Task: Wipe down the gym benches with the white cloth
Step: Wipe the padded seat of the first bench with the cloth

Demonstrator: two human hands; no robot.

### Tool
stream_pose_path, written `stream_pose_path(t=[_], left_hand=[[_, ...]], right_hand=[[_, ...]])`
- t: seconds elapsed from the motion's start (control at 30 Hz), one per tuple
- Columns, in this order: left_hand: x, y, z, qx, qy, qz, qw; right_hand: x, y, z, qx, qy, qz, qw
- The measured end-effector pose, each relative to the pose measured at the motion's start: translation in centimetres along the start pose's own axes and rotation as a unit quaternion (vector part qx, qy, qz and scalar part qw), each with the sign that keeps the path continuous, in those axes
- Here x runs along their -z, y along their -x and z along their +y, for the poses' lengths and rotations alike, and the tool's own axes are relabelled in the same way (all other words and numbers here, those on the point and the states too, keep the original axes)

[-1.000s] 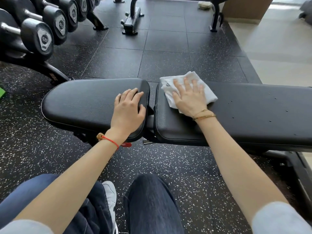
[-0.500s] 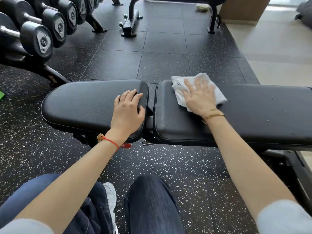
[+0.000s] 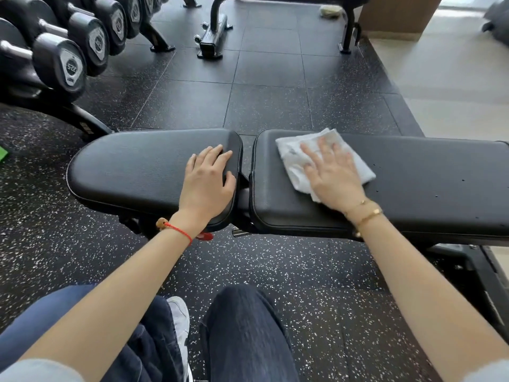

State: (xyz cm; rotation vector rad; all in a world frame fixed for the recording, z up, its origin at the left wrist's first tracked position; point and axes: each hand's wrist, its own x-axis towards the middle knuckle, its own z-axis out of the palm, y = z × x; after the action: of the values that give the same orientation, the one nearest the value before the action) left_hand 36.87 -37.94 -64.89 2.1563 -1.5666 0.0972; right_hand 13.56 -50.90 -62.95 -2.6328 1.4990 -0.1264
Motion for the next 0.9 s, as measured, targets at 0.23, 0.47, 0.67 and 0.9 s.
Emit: stream_pose_path(t=[0.23, 0.47, 0.67, 0.9], left_hand=[[0.1, -0.2, 0.1, 0.002, -0.005, 0.006, 1.0], [0.0, -0.1, -0.3, -0.004, 0.006, 0.008, 1.0], [0.0, -0.1, -0.1, -0.001, 0.005, 0.004, 1.0], [0.3, 0.0, 0.0, -0.002, 0.004, 0.001, 1.0]], right_hand=[[-0.2, -4.1, -5.7, -0.005, 0.014, -0.032, 0.999], [-0.7, 4.6, -3.1, 0.091, -0.002, -0.003, 0.996], [0.8, 0.0, 2.6, -0.089, -0.002, -0.015, 0.996], [-0.8, 7.1, -0.5, 0.019, 0.016, 0.032, 0.999]])
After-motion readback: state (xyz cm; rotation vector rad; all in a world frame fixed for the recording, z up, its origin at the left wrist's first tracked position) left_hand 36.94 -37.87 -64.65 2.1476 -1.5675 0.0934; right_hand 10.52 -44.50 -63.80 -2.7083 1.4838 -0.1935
